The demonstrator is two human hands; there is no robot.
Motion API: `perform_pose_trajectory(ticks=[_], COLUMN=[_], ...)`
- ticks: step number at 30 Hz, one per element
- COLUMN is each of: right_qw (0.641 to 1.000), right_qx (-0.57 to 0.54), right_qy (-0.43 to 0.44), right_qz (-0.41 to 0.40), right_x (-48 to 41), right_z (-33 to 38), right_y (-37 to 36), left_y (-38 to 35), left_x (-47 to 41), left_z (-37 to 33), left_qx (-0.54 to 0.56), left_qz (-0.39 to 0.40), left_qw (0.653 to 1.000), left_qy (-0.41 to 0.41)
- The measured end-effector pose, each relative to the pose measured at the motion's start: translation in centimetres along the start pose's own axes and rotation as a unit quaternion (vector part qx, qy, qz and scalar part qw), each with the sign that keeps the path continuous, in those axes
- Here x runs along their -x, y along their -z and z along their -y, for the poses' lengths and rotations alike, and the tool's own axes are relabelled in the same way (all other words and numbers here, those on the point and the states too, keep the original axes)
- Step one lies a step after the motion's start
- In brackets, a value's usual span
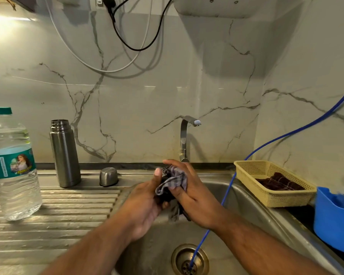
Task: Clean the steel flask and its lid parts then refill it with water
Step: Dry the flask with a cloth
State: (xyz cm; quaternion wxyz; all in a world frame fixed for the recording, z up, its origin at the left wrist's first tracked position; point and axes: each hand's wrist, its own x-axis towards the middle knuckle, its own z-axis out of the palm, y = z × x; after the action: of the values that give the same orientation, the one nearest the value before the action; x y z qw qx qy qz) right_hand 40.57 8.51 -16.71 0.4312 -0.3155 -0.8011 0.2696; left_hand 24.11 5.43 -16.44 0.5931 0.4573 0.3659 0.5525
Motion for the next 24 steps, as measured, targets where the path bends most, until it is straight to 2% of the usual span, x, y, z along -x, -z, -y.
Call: perform_pose_trajectory(ticks=[4,6,8,11,14,18,20,24], right_qw=[0.999,0.996,0.992,0.993,0.987,0.972,0.969,0.978], right_qx=[0.033,0.073,0.114,0.075,-0.024,-0.043,-0.020,0.052], right_qy=[0.010,0.012,0.025,0.010,-0.095,-0.218,-0.233,-0.156], right_qz=[-0.040,-0.043,-0.053,-0.091,-0.125,-0.073,-0.074,-0.126], right_x=[-0.5,-0.4,-0.4,-0.6,-0.6,-0.8,-0.9,-0.8], right_z=[-0.4,-0.8,-0.9,-0.1,1.0,0.8,0.9,1.1], right_y=[0.8,1.4,1.3,0.6,0.1,0.3,0.0,0.0], left_y=[0.1,0.2,0.3,0.4,0.7,1.4,1.6,0.7], left_x=[-0.1,-0.2,-0.2,0.1,0.1,-0.4,-0.5,-0.3], left_z=[-0.1,0.1,0.3,0.3,0.2,-0.1,-0.1,0.1], left_qx=[0.084,0.078,0.038,-0.066,-0.173,-0.324,-0.329,-0.280], left_qz=[0.008,0.015,0.011,0.011,-0.009,-0.024,-0.026,-0.050], left_qw=[0.996,0.997,0.999,0.997,0.978,0.929,0.927,0.939], left_qy=[0.015,0.025,0.018,-0.032,-0.116,-0.177,-0.178,-0.195])
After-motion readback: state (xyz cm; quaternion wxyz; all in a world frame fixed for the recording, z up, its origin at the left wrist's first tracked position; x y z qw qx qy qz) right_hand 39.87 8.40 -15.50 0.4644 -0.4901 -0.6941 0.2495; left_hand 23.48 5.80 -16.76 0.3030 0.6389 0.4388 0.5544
